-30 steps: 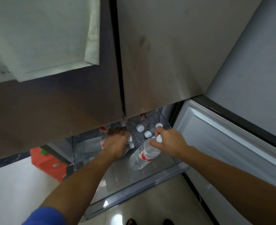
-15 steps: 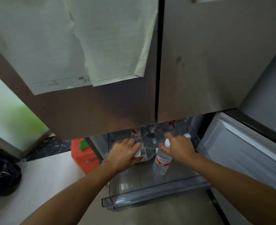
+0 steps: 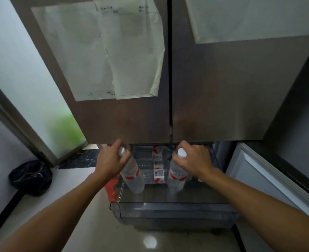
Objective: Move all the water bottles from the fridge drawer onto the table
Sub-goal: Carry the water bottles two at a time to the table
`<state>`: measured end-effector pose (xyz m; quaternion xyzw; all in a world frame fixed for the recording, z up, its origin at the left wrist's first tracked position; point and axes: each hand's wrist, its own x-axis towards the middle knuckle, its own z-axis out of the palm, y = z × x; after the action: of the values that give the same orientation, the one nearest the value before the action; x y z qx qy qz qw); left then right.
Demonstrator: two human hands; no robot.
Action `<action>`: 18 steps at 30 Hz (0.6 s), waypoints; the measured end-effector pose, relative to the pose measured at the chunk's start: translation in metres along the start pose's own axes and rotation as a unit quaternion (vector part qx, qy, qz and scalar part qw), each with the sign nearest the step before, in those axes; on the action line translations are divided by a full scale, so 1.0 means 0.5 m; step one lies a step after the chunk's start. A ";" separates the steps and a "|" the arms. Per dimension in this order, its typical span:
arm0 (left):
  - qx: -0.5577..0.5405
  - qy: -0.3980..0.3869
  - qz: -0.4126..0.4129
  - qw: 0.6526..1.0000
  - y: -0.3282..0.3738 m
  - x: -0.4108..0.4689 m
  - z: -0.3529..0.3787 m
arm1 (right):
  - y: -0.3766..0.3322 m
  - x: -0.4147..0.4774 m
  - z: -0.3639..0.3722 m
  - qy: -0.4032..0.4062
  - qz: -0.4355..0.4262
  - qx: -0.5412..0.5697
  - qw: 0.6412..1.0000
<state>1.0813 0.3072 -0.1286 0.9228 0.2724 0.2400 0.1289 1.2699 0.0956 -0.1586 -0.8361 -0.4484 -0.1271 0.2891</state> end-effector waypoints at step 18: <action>0.121 0.186 -0.323 0.920 -0.077 -0.642 -0.404 | -0.511 -0.187 0.027 -0.100 -0.325 0.179 0.923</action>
<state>0.7245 0.1790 -0.0903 0.7320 0.6014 0.3182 0.0340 1.0061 0.1503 -0.1191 -0.5872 -0.7374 -0.0475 0.3304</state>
